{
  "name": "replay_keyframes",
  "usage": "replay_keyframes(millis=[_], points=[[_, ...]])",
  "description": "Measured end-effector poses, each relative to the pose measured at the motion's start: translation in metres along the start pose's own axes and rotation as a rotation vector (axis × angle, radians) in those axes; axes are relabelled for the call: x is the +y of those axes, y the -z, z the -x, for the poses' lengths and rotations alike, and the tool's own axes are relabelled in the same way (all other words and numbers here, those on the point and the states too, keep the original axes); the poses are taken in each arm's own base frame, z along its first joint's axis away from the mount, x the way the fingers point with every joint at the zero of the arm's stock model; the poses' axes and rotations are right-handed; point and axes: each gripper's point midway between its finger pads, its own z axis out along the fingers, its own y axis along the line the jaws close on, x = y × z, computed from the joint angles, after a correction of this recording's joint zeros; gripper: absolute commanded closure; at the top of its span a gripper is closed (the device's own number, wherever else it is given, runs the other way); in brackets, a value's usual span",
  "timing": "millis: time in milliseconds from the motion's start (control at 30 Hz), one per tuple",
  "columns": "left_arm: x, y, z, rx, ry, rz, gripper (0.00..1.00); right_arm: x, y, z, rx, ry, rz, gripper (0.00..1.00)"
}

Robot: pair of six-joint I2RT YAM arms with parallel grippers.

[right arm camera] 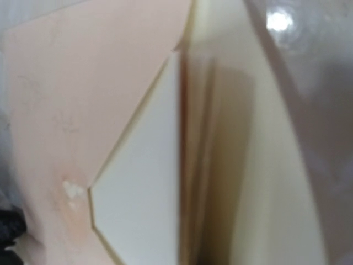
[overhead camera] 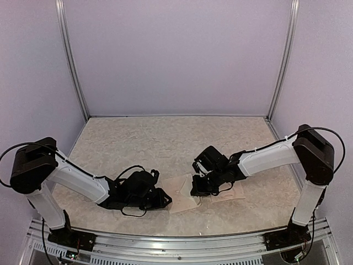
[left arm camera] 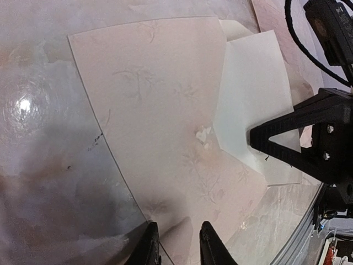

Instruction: Place the letter into the envelope and seal it

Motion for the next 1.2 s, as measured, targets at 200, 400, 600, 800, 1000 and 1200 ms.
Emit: replay_keyframes(millis=[200,400,600,800,1000,1200], points=[[0.0,0.0,0.001,-0.004,0.0,0.002,0.76,0.001,0.0,0.002,-0.002,0.003,-0.014,0.75],[0.002,0.004,0.0,0.001,-0.002,0.017,0.75,0.003,0.019,0.01,-0.031,0.046,-0.058,0.52],[-0.006,0.016,0.01,-0.029,-0.003,0.006,0.71,-0.002,0.033,0.011,-0.042,0.087,-0.11,0.49],[-0.004,0.018,0.016,-0.042,0.003,0.012,0.71,-0.01,0.034,0.008,-0.035,0.111,-0.152,0.57],[-0.001,0.017,0.019,-0.047,0.005,0.019,0.72,-0.006,0.032,0.013,-0.044,0.126,-0.158,0.6],[0.01,0.01,0.012,-0.026,-0.003,0.05,0.72,-0.01,0.021,0.015,-0.034,0.128,-0.183,0.6]])
